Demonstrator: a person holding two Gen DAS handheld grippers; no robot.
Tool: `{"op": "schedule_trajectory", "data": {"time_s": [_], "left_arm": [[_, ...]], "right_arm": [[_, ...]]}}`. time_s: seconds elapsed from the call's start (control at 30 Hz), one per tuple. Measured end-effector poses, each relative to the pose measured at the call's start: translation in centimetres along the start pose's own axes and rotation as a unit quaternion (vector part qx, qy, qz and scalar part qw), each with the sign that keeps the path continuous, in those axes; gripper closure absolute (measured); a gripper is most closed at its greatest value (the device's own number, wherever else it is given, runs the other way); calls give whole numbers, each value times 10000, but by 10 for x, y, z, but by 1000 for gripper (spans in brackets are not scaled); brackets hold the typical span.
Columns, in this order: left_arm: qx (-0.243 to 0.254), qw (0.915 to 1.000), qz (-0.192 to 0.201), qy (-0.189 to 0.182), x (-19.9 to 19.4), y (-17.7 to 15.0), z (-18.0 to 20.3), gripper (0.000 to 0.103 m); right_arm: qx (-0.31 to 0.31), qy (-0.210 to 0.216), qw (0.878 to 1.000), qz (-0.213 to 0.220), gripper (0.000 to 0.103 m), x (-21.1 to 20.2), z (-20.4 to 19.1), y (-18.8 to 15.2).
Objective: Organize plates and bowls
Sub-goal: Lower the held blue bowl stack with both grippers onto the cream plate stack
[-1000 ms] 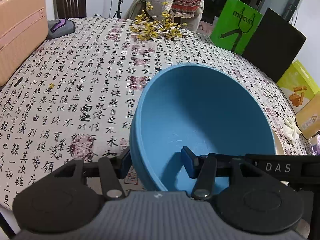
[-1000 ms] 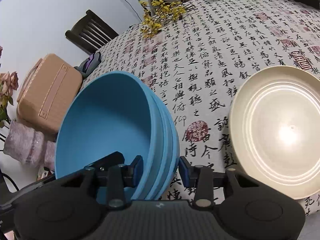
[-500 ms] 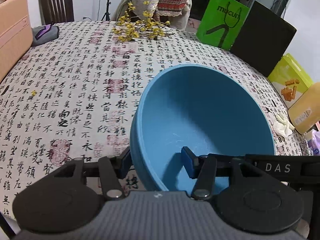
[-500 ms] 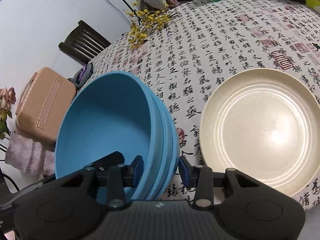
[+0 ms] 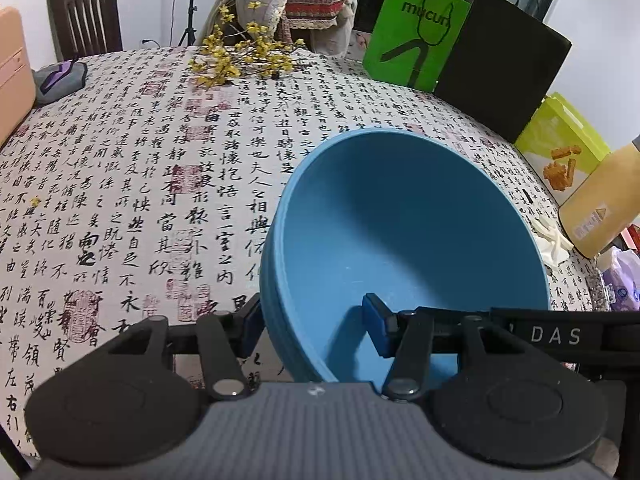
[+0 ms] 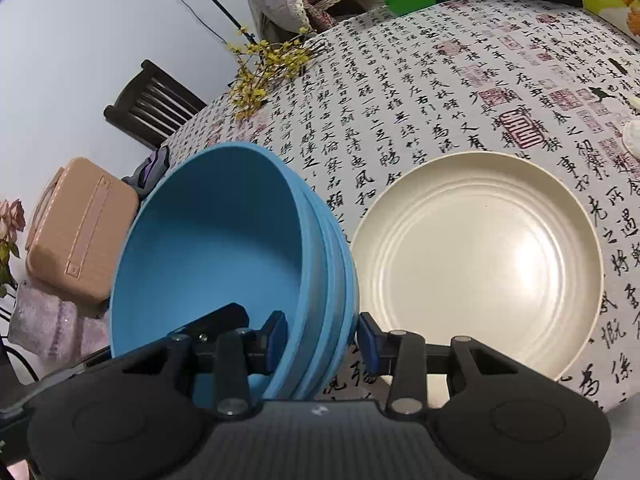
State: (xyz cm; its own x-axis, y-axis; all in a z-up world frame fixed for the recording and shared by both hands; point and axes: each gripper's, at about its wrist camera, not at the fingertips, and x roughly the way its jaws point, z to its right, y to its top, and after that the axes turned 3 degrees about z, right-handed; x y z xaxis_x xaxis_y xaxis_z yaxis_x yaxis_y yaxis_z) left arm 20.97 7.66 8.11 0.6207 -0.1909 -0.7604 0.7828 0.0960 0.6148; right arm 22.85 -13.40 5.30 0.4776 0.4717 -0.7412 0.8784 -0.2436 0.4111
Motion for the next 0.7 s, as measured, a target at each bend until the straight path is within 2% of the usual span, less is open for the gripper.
{"op": "schedule_trajectory", "data": {"time_s": [0.7], "left_arm": [[157,9996,-53,-209,12,0,37,50]], "right_arm": [[216,-119,9996,162,64,-22,34,4]]}}
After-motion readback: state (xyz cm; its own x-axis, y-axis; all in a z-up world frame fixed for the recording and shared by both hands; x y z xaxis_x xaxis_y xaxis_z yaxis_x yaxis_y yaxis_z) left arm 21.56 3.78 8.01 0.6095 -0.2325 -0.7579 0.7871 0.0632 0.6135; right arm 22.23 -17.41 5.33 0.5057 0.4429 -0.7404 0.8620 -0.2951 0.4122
